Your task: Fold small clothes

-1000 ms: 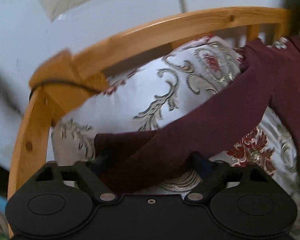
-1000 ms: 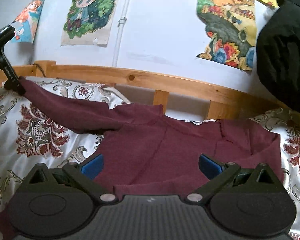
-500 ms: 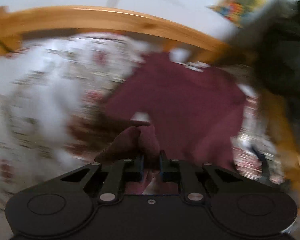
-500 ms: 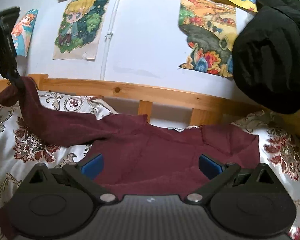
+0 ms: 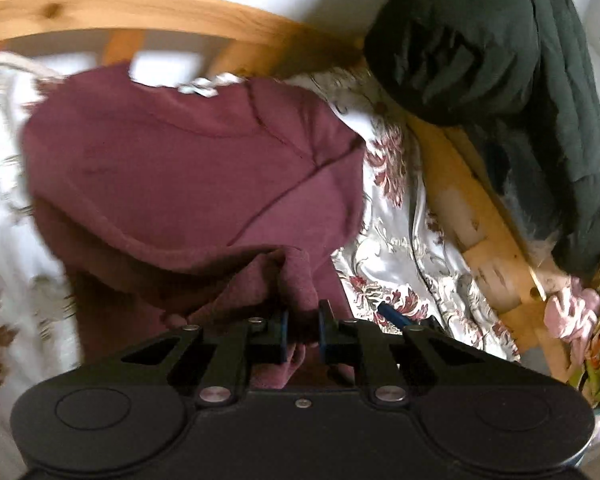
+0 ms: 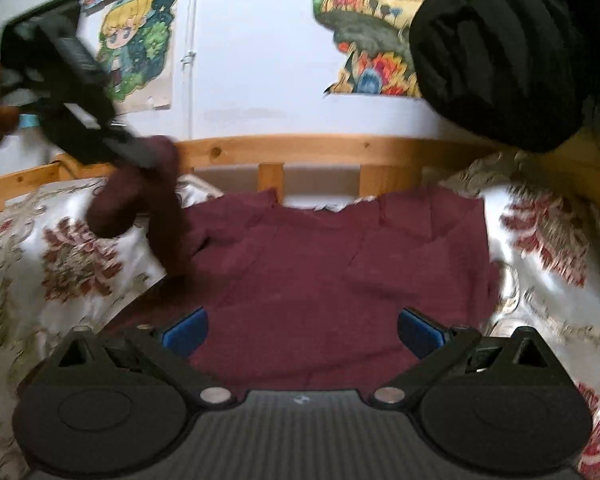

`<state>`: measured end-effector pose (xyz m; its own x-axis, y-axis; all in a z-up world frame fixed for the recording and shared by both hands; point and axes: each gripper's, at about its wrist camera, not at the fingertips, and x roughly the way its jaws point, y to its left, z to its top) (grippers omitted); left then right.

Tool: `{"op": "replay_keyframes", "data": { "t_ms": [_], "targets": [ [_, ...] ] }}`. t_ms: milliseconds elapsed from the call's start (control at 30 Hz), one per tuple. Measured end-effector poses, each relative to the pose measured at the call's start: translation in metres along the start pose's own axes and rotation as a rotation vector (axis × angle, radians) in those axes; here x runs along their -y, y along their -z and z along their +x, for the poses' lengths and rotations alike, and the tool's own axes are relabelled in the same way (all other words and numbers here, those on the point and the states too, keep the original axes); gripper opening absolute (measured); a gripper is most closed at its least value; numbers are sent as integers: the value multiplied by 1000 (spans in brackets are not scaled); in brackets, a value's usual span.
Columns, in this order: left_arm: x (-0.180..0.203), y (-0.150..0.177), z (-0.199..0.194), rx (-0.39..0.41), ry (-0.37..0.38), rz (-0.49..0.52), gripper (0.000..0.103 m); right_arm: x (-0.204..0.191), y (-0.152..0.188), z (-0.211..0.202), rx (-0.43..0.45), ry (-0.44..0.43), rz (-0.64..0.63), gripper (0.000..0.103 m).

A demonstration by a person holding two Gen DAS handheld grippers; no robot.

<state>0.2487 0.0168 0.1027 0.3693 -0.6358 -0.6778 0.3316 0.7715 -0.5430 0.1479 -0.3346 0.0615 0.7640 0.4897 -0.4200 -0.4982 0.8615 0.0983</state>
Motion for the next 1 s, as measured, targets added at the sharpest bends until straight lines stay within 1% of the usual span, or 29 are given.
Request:
{"op": "replay_keyframes", "data": {
  "t_ms": [67,233,300,367,400,433,467,533,567,600,633,700,767,800,833,933,1000],
  "targets": [
    [5,-4,26,-26,1,21,14,3,6,-2,-27,-40,-3,103],
    [3,-7,87,-65,10,11,15,4,21,4,-92,-67,-22,103],
    [2,-4,108,-65,-15,32,15,5,23,7,-117,-72,-8,103],
    [2,1,126,-61,-68,70,19,6,26,11,-133,-73,5,103],
    [1,4,132,-68,-74,68,24,7,27,12,-139,-75,12,103],
    [-4,6,136,-75,-59,45,29,8,28,13,-146,-76,18,103],
    [-10,9,138,-74,-37,13,31,9,29,14,-155,-76,23,103],
    [-21,12,136,-69,-7,-40,45,9,31,16,-170,-81,31,103],
    [-26,14,132,-63,9,-56,50,8,32,17,-175,-83,34,103],
    [-31,15,126,-49,25,-65,59,8,32,19,-179,-85,35,103],
    [-35,16,119,-31,30,-69,65,7,32,20,-183,-87,35,103],
    [-45,19,102,17,21,-61,72,5,30,23,-189,-87,38,103],
    [-60,24,81,83,-12,-62,77,6,28,27,-188,-89,54,103],
    [-70,26,71,115,-37,-74,81,6,27,29,-185,-88,67,103],
    [-81,30,61,150,-75,-95,82,7,25,31,-183,-84,78,103],
    [-113,42,40,209,-214,-158,82,9,19,41,-184,-35,103,102],
    [-128,52,34,232,-320,-176,84,15,15,48,-181,-32,145,96]
  ]
}}
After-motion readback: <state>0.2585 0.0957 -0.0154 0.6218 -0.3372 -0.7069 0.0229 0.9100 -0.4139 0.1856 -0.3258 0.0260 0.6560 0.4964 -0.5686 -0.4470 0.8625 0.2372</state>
